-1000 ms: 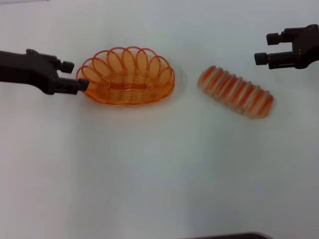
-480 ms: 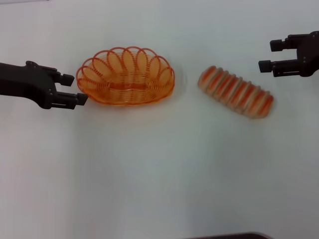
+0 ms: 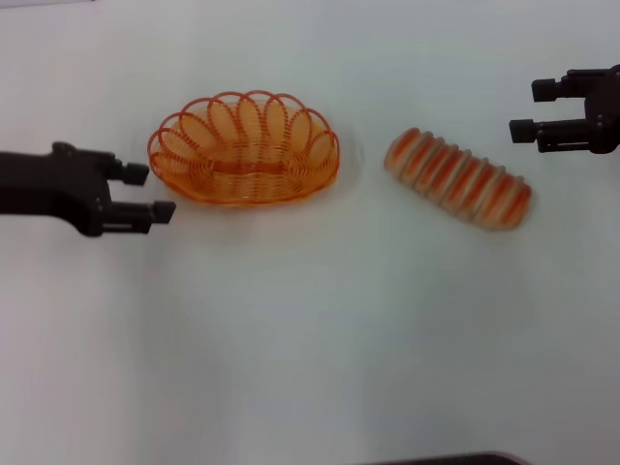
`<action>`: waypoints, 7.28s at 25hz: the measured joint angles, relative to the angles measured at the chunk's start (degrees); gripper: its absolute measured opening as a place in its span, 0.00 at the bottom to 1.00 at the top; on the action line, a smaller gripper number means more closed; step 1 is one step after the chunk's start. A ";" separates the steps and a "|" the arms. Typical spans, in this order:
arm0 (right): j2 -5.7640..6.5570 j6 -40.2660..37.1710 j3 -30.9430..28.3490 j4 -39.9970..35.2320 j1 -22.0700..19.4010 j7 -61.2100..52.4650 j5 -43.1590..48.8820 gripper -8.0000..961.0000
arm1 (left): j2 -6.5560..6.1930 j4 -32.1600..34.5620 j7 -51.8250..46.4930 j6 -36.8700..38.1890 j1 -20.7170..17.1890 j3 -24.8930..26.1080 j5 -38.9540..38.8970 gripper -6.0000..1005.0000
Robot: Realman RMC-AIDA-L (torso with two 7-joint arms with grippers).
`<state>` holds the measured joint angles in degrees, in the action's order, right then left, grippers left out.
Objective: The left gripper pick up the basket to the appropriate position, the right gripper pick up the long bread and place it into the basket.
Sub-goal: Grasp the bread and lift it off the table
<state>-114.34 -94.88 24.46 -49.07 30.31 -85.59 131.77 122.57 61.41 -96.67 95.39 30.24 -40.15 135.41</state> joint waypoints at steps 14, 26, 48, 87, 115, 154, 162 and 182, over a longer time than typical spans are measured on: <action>0.09 -1.72 -0.85 0.03 -0.97 0.10 -2.22 0.81 | 1.05 -2.56 4.49 0.34 -3.78 3.78 -0.87 0.64; 0.85 -1.85 -0.28 -0.60 1.06 -14.55 -1.80 0.81 | 1.03 -2.49 3.94 1.10 -3.42 4.00 -2.43 0.64; -0.23 -0.29 8.41 -4.77 14.34 -40.81 23.45 0.81 | 0.74 -1.68 3.94 1.49 -3.20 4.12 -2.97 0.64; -5.17 2.13 30.88 -4.25 23.53 -50.61 34.75 0.97 | 1.10 -0.09 3.24 2.96 -3.29 4.06 -2.98 0.64; -5.50 7.23 36.89 0.93 23.72 -49.05 35.55 0.97 | 1.04 -0.32 3.24 2.42 -2.65 3.71 -3.23 0.64; -5.57 10.09 38.67 5.58 24.59 -49.88 35.95 0.96 | 1.01 -0.34 3.15 2.34 -1.87 3.50 -3.23 0.64; -5.67 10.49 38.74 5.98 24.71 -50.18 35.94 0.96 | 1.00 -0.22 3.10 2.47 -1.86 3.54 -3.17 0.64; -5.53 10.08 43.15 3.02 24.03 -52.75 35.63 0.71 | 0.96 -0.16 3.06 2.35 -1.87 3.59 -3.01 0.64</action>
<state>-119.87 -84.79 67.61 -46.05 54.34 -138.34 167.40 123.52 61.26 -93.60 97.74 28.38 -36.56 132.40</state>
